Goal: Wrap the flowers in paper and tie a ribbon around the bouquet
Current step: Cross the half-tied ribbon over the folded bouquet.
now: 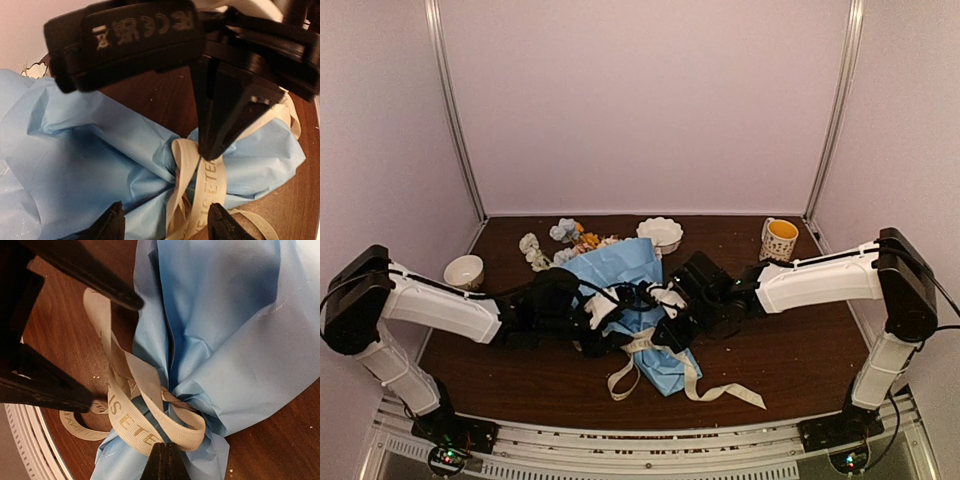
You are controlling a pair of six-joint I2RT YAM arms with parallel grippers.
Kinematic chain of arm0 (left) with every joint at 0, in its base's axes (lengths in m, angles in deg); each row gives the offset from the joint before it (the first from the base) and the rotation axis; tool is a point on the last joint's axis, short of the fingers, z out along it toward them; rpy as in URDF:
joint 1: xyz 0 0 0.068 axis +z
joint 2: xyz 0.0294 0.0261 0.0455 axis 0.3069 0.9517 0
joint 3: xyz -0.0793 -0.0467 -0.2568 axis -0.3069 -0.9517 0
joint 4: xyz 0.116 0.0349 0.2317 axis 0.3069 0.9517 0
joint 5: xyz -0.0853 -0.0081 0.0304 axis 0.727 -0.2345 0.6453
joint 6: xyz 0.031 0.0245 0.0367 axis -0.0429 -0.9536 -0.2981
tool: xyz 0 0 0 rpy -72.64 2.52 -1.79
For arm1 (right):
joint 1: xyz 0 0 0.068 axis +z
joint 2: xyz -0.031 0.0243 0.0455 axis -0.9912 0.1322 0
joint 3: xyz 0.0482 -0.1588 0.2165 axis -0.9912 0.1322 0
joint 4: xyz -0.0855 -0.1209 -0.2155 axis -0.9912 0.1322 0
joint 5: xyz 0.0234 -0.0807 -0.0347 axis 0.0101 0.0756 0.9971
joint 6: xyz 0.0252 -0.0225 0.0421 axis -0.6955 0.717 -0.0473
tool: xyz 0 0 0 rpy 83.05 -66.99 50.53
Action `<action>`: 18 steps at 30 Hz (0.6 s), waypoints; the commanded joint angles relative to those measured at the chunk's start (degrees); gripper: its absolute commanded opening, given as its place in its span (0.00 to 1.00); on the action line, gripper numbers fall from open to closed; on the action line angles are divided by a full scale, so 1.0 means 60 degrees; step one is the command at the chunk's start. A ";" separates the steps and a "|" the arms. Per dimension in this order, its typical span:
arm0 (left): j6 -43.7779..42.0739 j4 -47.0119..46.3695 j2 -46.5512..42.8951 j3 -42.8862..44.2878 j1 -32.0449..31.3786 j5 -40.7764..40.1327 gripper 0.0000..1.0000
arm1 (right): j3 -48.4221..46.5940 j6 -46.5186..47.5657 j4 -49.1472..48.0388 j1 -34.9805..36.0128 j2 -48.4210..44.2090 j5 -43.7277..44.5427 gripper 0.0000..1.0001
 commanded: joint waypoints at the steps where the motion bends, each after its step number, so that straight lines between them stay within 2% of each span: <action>1: -0.0714 0.0297 0.0726 0.1115 -0.0046 -0.0482 0.55 | -0.0005 -0.0214 -0.0363 -0.0033 0.0054 -0.0182 0.00; 8: -0.0987 0.1370 0.1371 0.1706 -0.0170 -0.0189 0.47 | -0.0027 -0.0631 -0.0481 -0.0153 0.0213 -0.0163 0.00; 14: -0.0428 0.0035 0.0762 0.0786 -0.0125 -0.0513 0.42 | 0.0075 -0.0951 -0.0607 -0.0313 0.0257 -0.0328 0.00; 16: -0.0276 -0.0532 0.0477 0.0484 -0.0055 0.0002 0.42 | 0.0116 -0.0996 -0.0548 -0.0316 0.0242 -0.0348 0.00; 18: -0.0573 -0.0337 0.0545 0.0524 -0.0087 0.0347 0.43 | 0.0189 -0.1063 -0.0570 -0.0315 0.0215 -0.0401 0.00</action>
